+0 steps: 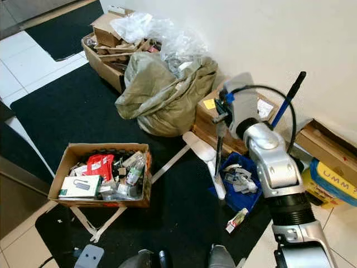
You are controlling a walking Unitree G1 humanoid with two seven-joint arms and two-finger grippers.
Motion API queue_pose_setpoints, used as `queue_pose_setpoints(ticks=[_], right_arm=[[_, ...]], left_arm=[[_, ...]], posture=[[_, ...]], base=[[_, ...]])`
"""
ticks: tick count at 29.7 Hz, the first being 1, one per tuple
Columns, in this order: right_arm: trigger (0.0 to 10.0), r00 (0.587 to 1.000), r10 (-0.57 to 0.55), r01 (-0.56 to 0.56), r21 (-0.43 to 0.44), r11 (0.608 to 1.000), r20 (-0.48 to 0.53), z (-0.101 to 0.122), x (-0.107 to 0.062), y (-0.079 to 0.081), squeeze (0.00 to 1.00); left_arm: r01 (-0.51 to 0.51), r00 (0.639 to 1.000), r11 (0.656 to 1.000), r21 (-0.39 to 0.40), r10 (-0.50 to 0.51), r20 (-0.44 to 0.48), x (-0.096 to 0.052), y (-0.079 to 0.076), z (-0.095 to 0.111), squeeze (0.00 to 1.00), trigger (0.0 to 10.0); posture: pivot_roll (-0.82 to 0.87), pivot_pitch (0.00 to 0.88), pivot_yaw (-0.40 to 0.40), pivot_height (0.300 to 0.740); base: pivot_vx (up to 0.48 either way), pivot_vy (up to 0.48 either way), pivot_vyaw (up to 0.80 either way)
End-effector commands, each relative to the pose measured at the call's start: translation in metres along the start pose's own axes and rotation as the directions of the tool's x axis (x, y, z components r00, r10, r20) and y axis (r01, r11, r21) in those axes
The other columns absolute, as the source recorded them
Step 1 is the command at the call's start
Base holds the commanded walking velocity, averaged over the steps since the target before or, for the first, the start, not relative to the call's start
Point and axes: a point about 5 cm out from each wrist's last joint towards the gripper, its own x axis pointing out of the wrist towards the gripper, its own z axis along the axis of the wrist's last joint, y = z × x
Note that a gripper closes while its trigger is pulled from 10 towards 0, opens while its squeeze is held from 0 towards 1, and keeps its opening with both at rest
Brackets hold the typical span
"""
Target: Sweep floor
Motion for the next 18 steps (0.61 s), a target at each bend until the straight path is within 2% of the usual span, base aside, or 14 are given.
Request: queue_pose_setpoints(ticks=[1,5,9,13,14,15,18], right_arm=[[10.0,0.999,0.021,-0.021,0.003,1.0,0.034,0.014,-0.004,0.0,0.0],[10.0,0.999,0.044,-0.044,0.004,0.999,-0.006,0.016,-0.009,0.0,0.0],[10.0,0.995,0.064,-0.059,0.077,0.995,-0.074,0.017,-0.01,0.001,0.0],[10.0,0.995,0.066,-0.059,0.092,0.994,-0.081,0.017,-0.009,0.001,0.0],[10.0,0.994,0.068,-0.059,0.105,0.993,-0.085,0.017,-0.009,0.002,0.0],[10.0,0.99,0.106,-0.086,0.198,0.976,-0.093,0.008,-0.005,0.009,0.0],[10.0,0.99,0.106,-0.086,0.198,0.976,-0.093,0.008,-0.005,0.009,0.0]], left_arm=[[0.019,0.999,1.0,-0.012,-0.019,-0.042,-0.002,-0.007,-0.011,0.0,10.0],[0.015,0.999,1.0,-0.011,-0.015,-0.045,-0.002,-0.005,-0.01,0.0,10.0],[0.01,0.999,1.0,-0.01,-0.011,-0.046,-0.001,-0.002,-0.007,0.0,10.0],[0.01,0.999,1.0,-0.01,-0.01,-0.046,-0.001,-0.002,-0.007,0.0,10.0],[0.01,0.999,1.0,-0.01,-0.01,-0.046,0.0,-0.001,-0.006,0.0,10.0],[0.002,1.0,1.0,-0.016,-0.002,-0.028,0.002,0.001,0.001,0.0,10.0],[0.002,1.0,1.0,-0.016,-0.002,-0.028,0.002,0.001,0.001,0.0,10.0]], posture=[[-0.13,0.202,0.017,0.74],[-0.13,0.185,0.02,0.74],[-0.13,0.164,0.025,0.74],[-0.13,0.164,0.025,0.74],[-0.13,0.157,0.026,0.74],[-0.12,0.129,0.03,0.74],[-0.12,0.129,0.03,0.74]], base=[[0.0,0.0,0.0],[0.0,0.0,0.0],[0.0,0.0,0.0],[0.0,0.0,0.0],[0.0,0.0,0.0],[0.0,0.0,0.0],[0.0,0.0,0.0]])
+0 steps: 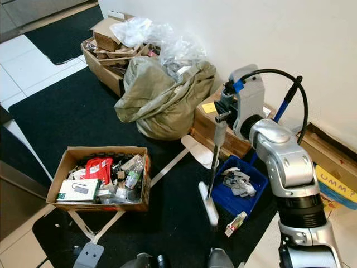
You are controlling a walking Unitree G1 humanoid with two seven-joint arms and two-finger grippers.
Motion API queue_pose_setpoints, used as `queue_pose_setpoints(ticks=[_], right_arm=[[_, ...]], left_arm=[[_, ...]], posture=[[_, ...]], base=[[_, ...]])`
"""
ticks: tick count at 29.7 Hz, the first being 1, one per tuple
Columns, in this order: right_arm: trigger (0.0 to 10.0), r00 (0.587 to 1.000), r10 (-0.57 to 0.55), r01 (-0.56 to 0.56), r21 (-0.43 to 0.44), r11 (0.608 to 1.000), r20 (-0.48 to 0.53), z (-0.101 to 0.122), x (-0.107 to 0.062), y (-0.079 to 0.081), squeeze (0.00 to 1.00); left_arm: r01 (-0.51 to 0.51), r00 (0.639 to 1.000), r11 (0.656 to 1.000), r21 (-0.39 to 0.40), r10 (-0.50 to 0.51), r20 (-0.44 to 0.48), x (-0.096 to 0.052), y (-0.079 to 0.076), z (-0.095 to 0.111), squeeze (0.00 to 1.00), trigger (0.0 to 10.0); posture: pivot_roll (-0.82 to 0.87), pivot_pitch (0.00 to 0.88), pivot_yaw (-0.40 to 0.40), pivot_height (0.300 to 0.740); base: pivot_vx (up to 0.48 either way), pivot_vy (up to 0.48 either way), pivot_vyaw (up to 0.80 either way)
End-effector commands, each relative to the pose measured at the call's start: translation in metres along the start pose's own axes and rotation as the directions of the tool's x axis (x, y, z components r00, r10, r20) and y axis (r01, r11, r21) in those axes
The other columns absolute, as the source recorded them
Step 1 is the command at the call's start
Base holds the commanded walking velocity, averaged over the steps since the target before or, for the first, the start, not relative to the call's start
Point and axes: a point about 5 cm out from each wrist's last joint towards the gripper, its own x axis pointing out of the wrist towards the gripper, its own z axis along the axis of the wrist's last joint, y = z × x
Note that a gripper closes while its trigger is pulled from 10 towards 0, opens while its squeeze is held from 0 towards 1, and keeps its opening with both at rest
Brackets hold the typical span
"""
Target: Sweep floor
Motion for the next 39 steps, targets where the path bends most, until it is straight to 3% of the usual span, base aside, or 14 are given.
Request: queue_pose_setpoints(ticks=[1,7,10,13,16,18,19,20,21,23,24,27,33,39], right_arm=[[10.0,0.999,0.023,-0.025,0.072,0.997,0.027,-0.002,0.004,0.005,0.0],[10.0,0.992,0.078,-0.09,0.131,0.987,0.094,-0.025,0.014,0.029,0.0],[10.0,0.965,0.186,-0.22,0.188,0.957,0.183,-0.037,0.017,0.061,0.0],[10.0,0.965,0.186,-0.22,0.188,0.957,0.183,-0.037,0.017,0.061,0.0],[10.0,0.919,0.337,-0.378,0.222,0.899,0.203,-0.041,0.017,0.092,0.0],[10.0,0.919,0.337,-0.378,0.222,0.899,0.203,-0.041,0.017,0.092,0.0],[10.0,0.88,0.424,-0.465,0.205,0.861,0.214,-0.04,0.016,0.105,0.0],[10.0,0.88,0.424,-0.465,0.205,0.861,0.214,-0.04,0.016,0.105,0.0],[10.0,0.832,0.509,-0.547,0.177,0.818,0.219,-0.04,0.014,0.116,0.55],[10.0,0.832,0.509,-0.547,0.177,0.818,0.219,-0.04,0.014,0.116,0.55],[10.0,0.786,0.575,-0.612,0.159,0.775,0.226,-0.04,0.012,0.124,1.0],[10.0,0.745,0.627,-0.661,0.127,0.74,0.228,-0.043,0.014,0.132,1.0],[10.0,0.732,0.638,-0.671,0.093,0.736,0.238,-0.045,0.019,0.132,1.0],[10.0,0.737,0.642,-0.667,0.075,0.741,0.212,-0.047,0.021,0.128,1.0]], left_arm=[[0.011,1.0,1.0,-0.019,-0.011,-0.004,0.0,-0.003,0.0,0.0,10.0],[0.029,0.992,0.995,-0.094,-0.017,0.123,0.007,0.002,0.035,0.0,10.0],[0.185,0.927,0.97,-0.16,-0.118,0.356,0.009,0.009,0.093,0.0,10.0],[0.185,0.927,0.97,-0.16,-0.118,0.356,0.009,0.009,0.093,0.0,10.0],[0.391,0.795,0.916,-0.092,-0.285,0.536,0.001,0.009,0.138,0.0,10.0],[0.391,0.795,0.916,-0.092,-0.285,0.536,0.001,0.009,0.138,0.0,10.0],[0.499,0.694,0.866,-0.014,-0.39,0.605,-0.006,0.009,0.158,0.0,10.0],[0.499,0.694,0.866,-0.014,-0.39,0.605,-0.006,0.009,0.158,0.0,10.0],[0.569,0.602,0.819,0.073,-0.476,0.642,-0.015,0.01,0.173,0.0,10.0],[0.569,0.602,0.819,0.073,-0.476,0.642,-0.015,0.01,0.173,0.0,10.0],[0.61,0.524,0.777,0.156,-0.543,0.656,-0.024,0.014,0.184,0.0,10.0],[0.635,0.419,0.721,0.278,-0.623,0.66,-0.04,0.025,0.196,0.0,10.0],[0.637,0.298,0.666,0.387,-0.677,0.673,-0.063,0.033,0.206,0.0,10.0],[0.627,0.262,0.647,0.434,-0.7,0.665,-0.072,0.032,0.208,0.0,10.0]], posture=[[-0.12,0.12,0.028,0.74],[-0.1,0.094,0.028,0.74],[-0.1,0.058,0.041,0.74],[-0.1,0.058,0.041,0.74],[-0.09,0.04,0.045,0.74],[-0.09,0.04,0.045,0.74],[-0.08,0.027,0.048,0.74],[-0.08,0.027,0.048,0.74],[-0.08,0.018,0.051,0.74],[-0.08,0.018,0.051,0.74],[-0.08,0.015,0.052,0.74],[-0.07,0.002,0.042,0.74],[-0.06,0.0,0.033,0.74],[-0.06,0.0,0.02,0.74]], base=[[0.0,0.0,0.0],[0.0,0.0,0.0],[0.0,0.0,0.0],[0.0,0.0,0.0],[0.0,0.0,0.0],[0.0,0.0,0.0],[0.0,0.0,0.0],[0.0,0.0,0.0],[0.0,0.0,0.0],[0.0,0.0,0.0],[0.0,0.0,0.0],[0.0,0.0,0.0],[0.0,0.0,0.0],[0.0,0.0,0.0]])
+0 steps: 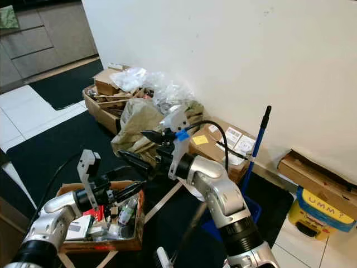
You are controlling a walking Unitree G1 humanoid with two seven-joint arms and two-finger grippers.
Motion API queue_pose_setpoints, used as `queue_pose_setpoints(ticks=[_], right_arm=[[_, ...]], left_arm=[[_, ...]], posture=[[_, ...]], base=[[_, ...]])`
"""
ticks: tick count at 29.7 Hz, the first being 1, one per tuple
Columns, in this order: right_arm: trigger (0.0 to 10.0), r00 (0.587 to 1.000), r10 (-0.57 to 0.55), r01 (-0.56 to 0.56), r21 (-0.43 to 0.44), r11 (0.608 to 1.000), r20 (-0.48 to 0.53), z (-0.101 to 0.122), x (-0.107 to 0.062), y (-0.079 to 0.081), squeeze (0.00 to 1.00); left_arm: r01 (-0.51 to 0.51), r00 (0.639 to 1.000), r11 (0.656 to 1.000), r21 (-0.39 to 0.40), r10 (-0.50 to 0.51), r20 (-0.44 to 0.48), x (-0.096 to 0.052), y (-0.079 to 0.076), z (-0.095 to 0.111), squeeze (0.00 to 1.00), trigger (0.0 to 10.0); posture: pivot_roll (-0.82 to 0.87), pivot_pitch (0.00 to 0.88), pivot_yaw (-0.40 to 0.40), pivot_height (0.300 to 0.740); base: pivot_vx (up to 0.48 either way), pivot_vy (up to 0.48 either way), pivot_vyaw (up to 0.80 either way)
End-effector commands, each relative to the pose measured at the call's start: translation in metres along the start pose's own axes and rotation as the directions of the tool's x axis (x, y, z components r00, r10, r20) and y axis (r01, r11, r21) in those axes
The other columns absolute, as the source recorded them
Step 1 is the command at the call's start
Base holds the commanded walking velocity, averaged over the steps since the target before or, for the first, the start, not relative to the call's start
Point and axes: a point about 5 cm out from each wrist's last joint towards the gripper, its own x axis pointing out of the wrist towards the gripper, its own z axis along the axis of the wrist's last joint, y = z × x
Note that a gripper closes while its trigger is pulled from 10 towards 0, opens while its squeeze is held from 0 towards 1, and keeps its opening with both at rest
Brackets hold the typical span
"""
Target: Sweep floor
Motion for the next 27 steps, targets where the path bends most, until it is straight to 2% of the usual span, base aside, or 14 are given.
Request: queue_pose_setpoints(ticks=[1,3,4,5,7,9,10,12,13,14,18,19,23,27], right_arm=[[10.0,1.0,0.004,-0.004,-0.013,1.0,-0.022,-0.003,0.001,-0.001,1.0],[10.0,0.985,-0.128,0.121,-0.059,0.991,-0.119,-0.019,-0.005,-0.017,0.0],[10.0,0.985,-0.128,0.121,-0.059,0.991,-0.119,-0.019,-0.005,-0.017,0.0],[10.0,0.965,-0.221,0.213,-0.068,0.975,-0.139,-0.025,-0.011,-0.028,0.0],[10.0,0.965,-0.221,0.213,-0.068,0.975,-0.139,-0.025,-0.011,-0.028,0.0],[10.0,0.927,-0.345,0.338,-0.072,0.938,-0.148,-0.032,-0.024,-0.044,0.0],[10.0,0.927,-0.345,0.338,-0.072,0.938,-0.148,-0.032,-0.024,-0.044,0.0],[10.0,0.897,-0.415,0.408,-0.075,0.91,-0.153,-0.036,-0.034,-0.052,0.0],[10.0,0.897,-0.415,0.408,-0.075,0.91,-0.153,-0.036,-0.034,-0.052,0.0],[10.0,0.884,-0.439,0.432,-0.079,0.898,-0.16,-0.039,-0.039,-0.055,0.0],[10.0,0.863,-0.481,0.477,-0.065,0.877,-0.158,-0.043,-0.048,-0.058,0.0],[10.0,0.863,-0.481,0.477,-0.065,0.877,-0.158,-0.043,-0.048,-0.058,0.0],[10.0,0.784,-0.575,0.579,-0.059,0.813,-0.235,-0.068,-0.073,-0.07,0.0],[10.0,0.74,-0.614,0.622,-0.068,0.78,-0.276,-0.081,-0.085,-0.074,0.0]], left_arm=[[0.014,1.0,1.0,0.008,-0.014,-0.005,-0.004,-0.001,0.003,0.0,10.0],[-0.118,0.993,0.993,0.006,0.118,-0.025,-0.006,0.009,-0.01,0.0,10.0],[-0.118,0.993,0.993,0.006,0.118,-0.025,-0.006,0.009,-0.01,0.0,10.0],[-0.255,0.964,0.967,-0.01,0.253,-0.079,-0.013,0.016,-0.028,0.0,10.0],[-0.255,0.964,0.967,-0.01,0.253,-0.079,-0.013,0.016,-0.028,0.0,10.0],[-0.481,0.864,0.875,-0.053,0.462,-0.201,-0.031,0.019,-0.064,0.0,10.0],[-0.481,0.864,0.875,-0.053,0.462,-0.201,-0.031,0.019,-0.064,0.0,10.0],[-0.643,0.743,0.76,-0.093,0.589,-0.319,-0.052,0.013,-0.093,0.0,10.0],[-0.643,0.743,0.76,-0.093,0.589,-0.319,-0.052,0.013,-0.093,0.0,10.0],[-0.699,0.678,0.711,-0.082,0.622,-0.39,-0.063,0.006,-0.108,0.0,10.0],[-0.753,0.586,0.653,-0.083,0.608,-0.536,-0.084,-0.019,-0.141,0.0,10.0],[-0.753,0.586,0.653,-0.083,0.608,-0.536,-0.084,-0.019,-0.141,0.0,10.0],[-0.803,0.482,0.591,-0.07,0.576,-0.66,-0.104,-0.045,-0.168,0.0,10.0],[-0.819,0.445,0.571,-0.057,0.57,-0.691,-0.109,-0.052,-0.174,0.0,10.0]], posture=[[-0.06,0.0,0.02,0.74],[-0.06,0.001,0.018,0.74],[-0.06,0.001,0.018,0.74],[-0.07,0.003,0.026,0.74],[-0.07,0.003,0.026,0.74],[-0.08,0.0,0.033,0.74],[-0.08,0.0,0.033,0.74],[-0.09,0.004,0.041,0.74],[-0.09,0.004,0.041,0.74],[-0.11,0.008,0.049,0.74],[-0.12,0.01,0.053,0.74],[-0.12,0.01,0.053,0.74],[-0.12,0.008,0.049,0.74],[-0.12,0.008,0.049,0.74]], base=[[0.0,0.0,0.0],[0.0,0.0,0.0],[0.0,0.0,0.0],[0.0,0.0,0.0],[0.0,0.0,0.0],[0.0,0.0,0.0],[0.0,0.0,0.0],[0.0,0.0,0.0],[0.0,0.0,0.0],[0.0,0.0,0.0],[0.0,0.0,0.0],[0.0,0.0,0.0],[0.0,0.0,-0.58],[0.0,0.0,-0.77]])
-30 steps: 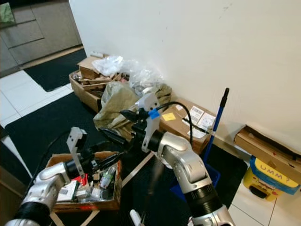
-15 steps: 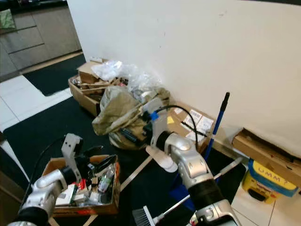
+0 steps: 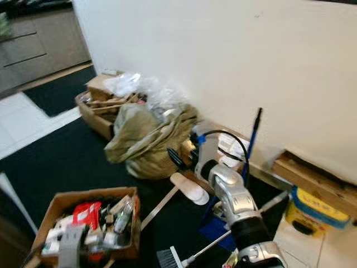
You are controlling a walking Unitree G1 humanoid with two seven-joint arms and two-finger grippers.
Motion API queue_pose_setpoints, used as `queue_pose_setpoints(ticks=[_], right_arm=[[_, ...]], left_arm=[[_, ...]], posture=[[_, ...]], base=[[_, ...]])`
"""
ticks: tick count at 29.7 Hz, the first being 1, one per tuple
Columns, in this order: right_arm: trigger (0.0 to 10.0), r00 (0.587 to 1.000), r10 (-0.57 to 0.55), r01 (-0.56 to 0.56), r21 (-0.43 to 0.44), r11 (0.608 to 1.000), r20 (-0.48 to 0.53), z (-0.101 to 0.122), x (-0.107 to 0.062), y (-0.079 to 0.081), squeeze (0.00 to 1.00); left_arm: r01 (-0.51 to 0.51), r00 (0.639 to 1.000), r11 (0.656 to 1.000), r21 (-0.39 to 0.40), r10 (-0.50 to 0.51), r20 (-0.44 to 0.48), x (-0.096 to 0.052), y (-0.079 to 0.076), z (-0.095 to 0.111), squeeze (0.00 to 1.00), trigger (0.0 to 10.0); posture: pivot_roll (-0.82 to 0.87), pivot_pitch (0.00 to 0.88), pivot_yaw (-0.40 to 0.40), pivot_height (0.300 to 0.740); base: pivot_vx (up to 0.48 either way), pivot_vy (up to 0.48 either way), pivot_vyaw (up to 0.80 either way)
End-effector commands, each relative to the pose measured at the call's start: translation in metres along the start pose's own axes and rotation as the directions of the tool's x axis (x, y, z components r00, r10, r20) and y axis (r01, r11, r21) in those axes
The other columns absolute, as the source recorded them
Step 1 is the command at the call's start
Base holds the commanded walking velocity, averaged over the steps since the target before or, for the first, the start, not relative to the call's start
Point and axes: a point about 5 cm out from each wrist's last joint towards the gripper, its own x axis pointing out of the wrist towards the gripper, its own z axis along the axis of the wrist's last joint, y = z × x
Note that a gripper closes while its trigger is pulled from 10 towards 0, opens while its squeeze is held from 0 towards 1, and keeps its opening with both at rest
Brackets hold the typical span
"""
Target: Sweep floor
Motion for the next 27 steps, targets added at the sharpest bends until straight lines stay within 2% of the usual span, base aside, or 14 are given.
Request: queue_pose_setpoints(ticks=[1,4,5,7,8,9,12,13,14,15,16,17,21,27], right_arm=[[10.0,0.992,-0.097,0.097,-0.007,0.995,-0.078,-0.025,-0.009,-0.016,0.0],[10.0,0.961,-0.201,0.199,-0.028,0.98,-0.187,-0.054,-0.024,-0.035,0.0],[10.0,0.91,-0.282,0.285,-0.037,0.958,-0.304,-0.087,-0.046,-0.049,0.0],[10.0,0.91,-0.282,0.285,-0.037,0.958,-0.304,-0.087,-0.046,-0.049,0.0],[10.0,0.85,-0.328,0.336,-0.056,0.94,-0.412,-0.117,-0.069,-0.056,0.0],[10.0,0.793,-0.344,0.366,-0.058,0.929,-0.503,-0.143,-0.09,-0.055,0.0],[10.0,0.793,-0.344,0.366,-0.058,0.929,-0.503,-0.143,-0.09,-0.055,0.0],[10.0,0.745,-0.341,0.378,-0.058,0.924,-0.574,-0.165,-0.107,-0.049,0.0],[10.0,0.745,-0.341,0.378,-0.058,0.924,-0.574,-0.165,-0.107,-0.049,0.0],[10.0,0.695,-0.325,0.377,-0.06,0.924,-0.642,-0.185,-0.123,-0.039,0.0],[10.0,0.695,-0.325,0.377,-0.06,0.924,-0.642,-0.185,-0.123,-0.039,0.0],[10.0,0.658,-0.311,0.373,-0.062,0.926,-0.686,-0.199,-0.135,-0.031,0.0],[10.0,0.62,-0.301,0.366,-0.072,0.928,-0.725,-0.213,-0.147,-0.022,0.0],[10.0,0.634,-0.289,0.31,-0.107,0.945,-0.717,-0.215,-0.146,-0.018,0.0]], left_arm=[[-0.02,0.999,1.0,0.004,0.02,-0.035,0.0,-0.003,-0.008,0.0,10.0],[-0.044,0.996,0.999,0.007,0.044,-0.078,-0.002,-0.004,-0.02,0.0,10.0],[-0.057,0.992,0.998,0.015,0.058,-0.111,-0.004,-0.004,-0.03,0.0,10.0],[-0.057,0.992,0.998,0.015,0.058,-0.111,-0.004,-0.004,-0.03,0.0,10.0],[-0.061,0.99,0.998,0.023,0.063,-0.13,-0.005,-0.005,-0.035,0.0,10.0],[-0.061,0.989,0.998,0.03,0.064,-0.136,-0.005,-0.007,-0.036,0.0,10.0],[-0.061,0.989,0.998,0.03,0.064,-0.136,-0.005,-0.007,-0.036,0.0,10.0],[-0.058,0.989,0.998,0.031,0.061,-0.132,-0.004,-0.009,-0.034,0.0,10.0],[-0.058,0.989,0.998,0.031,0.061,-0.132,-0.004,-0.009,-0.034,0.0,10.0],[-0.056,0.99,0.998,0.035,0.06,-0.126,-0.002,-0.01,-0.031,0.0,10.0],[-0.056,0.99,0.998,0.035,0.06,-0.126,-0.002,-0.01,-0.031,0.0,10.0],[-0.053,0.991,0.998,0.042,0.058,-0.122,0.0,-0.012,-0.028,0.0,10.0],[-0.055,0.991,0.997,0.052,0.061,-0.121,0.001,-0.012,-0.026,0.0,10.0],[-0.066,0.988,0.996,0.062,0.074,-0.133,0.001,-0.012,-0.028,0.0,10.0]], posture=[[-0.12,0.009,0.049,0.74],[-0.13,0.009,0.049,0.74],[-0.13,0.011,0.05,0.74],[-0.13,0.011,0.05,0.74],[-0.13,0.011,0.051,0.74],[-0.13,0.011,0.051,0.74],[-0.13,0.011,0.051,0.74],[-0.13,0.011,0.051,0.74],[-0.13,0.011,0.051,0.74],[-0.13,0.01,0.054,0.74],[-0.13,0.01,0.054,0.74],[-0.12,0.009,0.054,0.74],[-0.12,0.008,0.057,0.74],[-0.12,0.002,0.056,0.74]], base=[[0.0,0.0,-0.77],[0.0,0.0,-0.76],[0.0,0.0,-0.76],[0.0,0.0,-0.76],[0.0,0.0,-0.76],[0.0,0.0,-0.76],[0.0,0.0,-0.76],[0.0,0.0,-0.76],[0.0,0.0,-0.76],[0.0,0.0,-0.76],[0.0,0.0,-0.76],[0.0,0.0,-0.76],[0.0,0.0,-0.76],[0.0,0.0,-0.13]])
